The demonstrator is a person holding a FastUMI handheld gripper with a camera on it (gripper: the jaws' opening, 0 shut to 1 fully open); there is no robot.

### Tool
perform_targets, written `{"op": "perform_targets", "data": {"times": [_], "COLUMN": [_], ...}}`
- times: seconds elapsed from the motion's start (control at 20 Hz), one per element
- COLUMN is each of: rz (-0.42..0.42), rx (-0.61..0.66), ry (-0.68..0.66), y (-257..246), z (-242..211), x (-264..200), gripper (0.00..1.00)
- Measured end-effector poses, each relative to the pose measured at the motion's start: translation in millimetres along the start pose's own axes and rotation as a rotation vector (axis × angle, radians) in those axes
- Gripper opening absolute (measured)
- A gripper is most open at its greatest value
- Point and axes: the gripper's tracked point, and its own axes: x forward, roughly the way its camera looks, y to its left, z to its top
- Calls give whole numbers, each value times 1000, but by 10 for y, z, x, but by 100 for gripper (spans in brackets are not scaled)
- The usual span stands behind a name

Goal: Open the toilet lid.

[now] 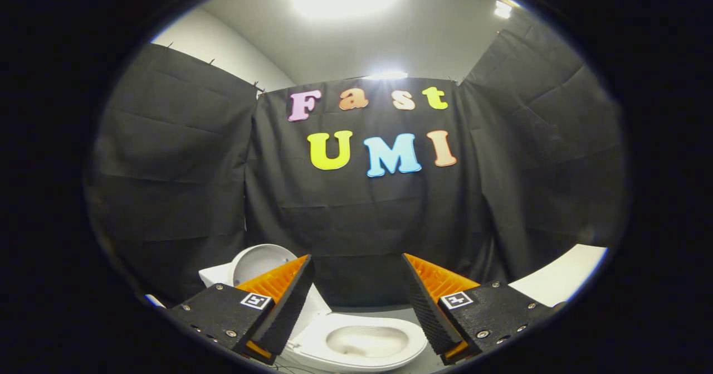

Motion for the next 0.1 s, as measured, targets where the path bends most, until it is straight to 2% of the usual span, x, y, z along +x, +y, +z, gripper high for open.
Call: {"op": "perform_targets", "data": {"times": [0.1], "rz": [-17], "rx": [33], "ry": [5], "y": [-189], "z": [-30], "x": [-75], "gripper": [94]}}
